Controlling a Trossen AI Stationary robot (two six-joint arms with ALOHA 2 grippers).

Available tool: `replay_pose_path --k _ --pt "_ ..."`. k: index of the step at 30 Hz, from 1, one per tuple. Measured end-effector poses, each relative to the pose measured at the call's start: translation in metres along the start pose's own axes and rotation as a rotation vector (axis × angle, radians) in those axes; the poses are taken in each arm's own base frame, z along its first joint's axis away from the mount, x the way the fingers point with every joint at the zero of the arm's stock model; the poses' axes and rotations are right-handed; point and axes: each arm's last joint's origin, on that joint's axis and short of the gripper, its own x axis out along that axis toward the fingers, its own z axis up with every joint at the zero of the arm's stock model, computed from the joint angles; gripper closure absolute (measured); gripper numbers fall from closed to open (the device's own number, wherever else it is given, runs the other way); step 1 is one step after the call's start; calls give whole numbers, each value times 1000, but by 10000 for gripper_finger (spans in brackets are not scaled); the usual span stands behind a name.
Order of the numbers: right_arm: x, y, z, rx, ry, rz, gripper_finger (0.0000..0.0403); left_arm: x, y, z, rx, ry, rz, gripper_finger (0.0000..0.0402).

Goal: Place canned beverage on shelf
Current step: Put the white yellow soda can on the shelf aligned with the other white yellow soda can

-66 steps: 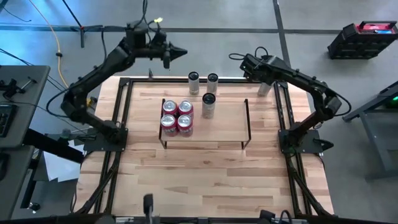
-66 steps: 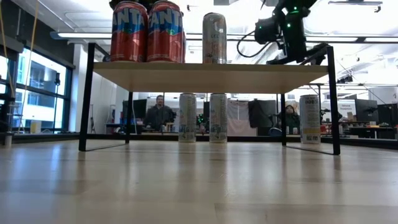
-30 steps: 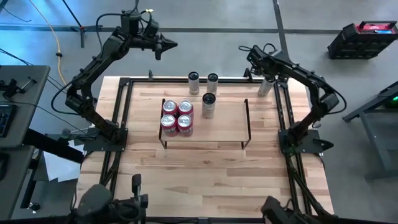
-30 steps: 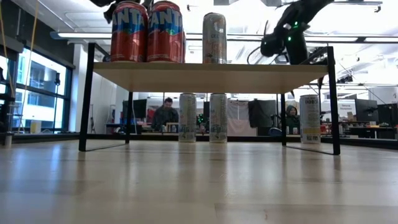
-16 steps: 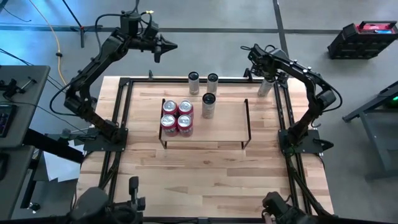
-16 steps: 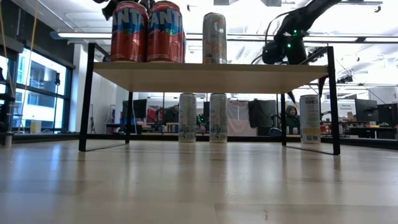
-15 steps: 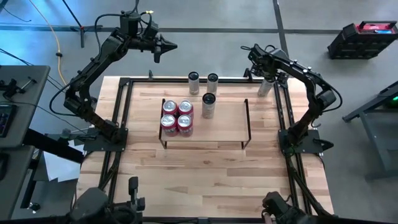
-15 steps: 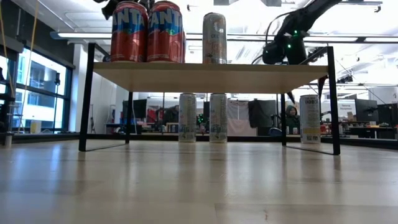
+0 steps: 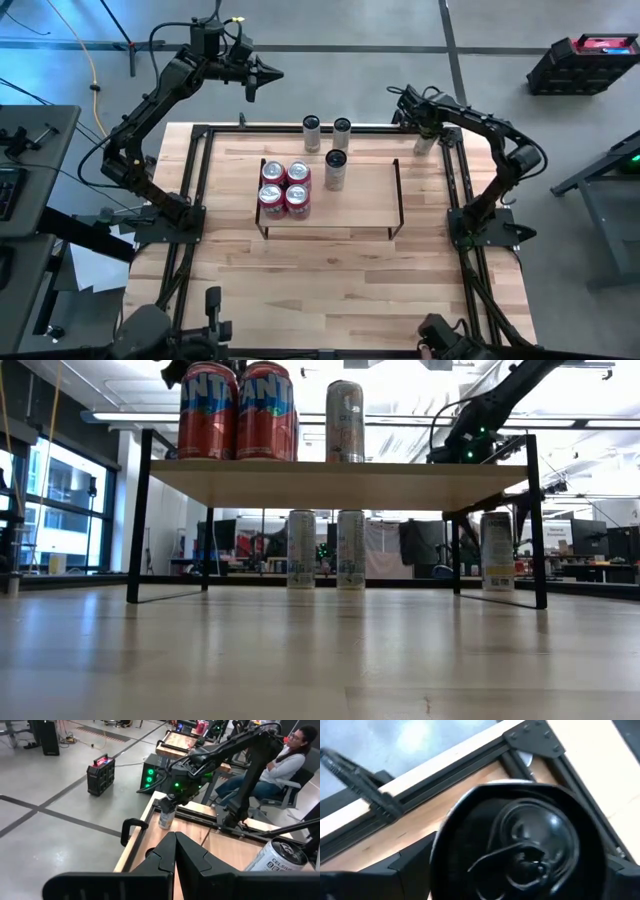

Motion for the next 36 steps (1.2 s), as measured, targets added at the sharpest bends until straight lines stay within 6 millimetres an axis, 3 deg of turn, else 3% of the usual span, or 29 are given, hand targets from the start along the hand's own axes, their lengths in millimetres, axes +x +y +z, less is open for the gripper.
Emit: replay_pose_path --k 6,16,23,29,36 --pt "-6 -4 2 42 -29 -1 79 0 0 0 6 2 1 401" --pt "-8 -4 2 46 -10 22 149 0 0 0 8 2 1 401" --pt "-17 -8 1 -36 8 56 157 0 0 -1 1 6 0 401" --pt "-64 -17 9 -238 -80 118 158 0 0 -1 1 6 -1 401" --pt "-144 -26 18 -568 -166 345 158 0 -3 3 -81 -29 -103 401"
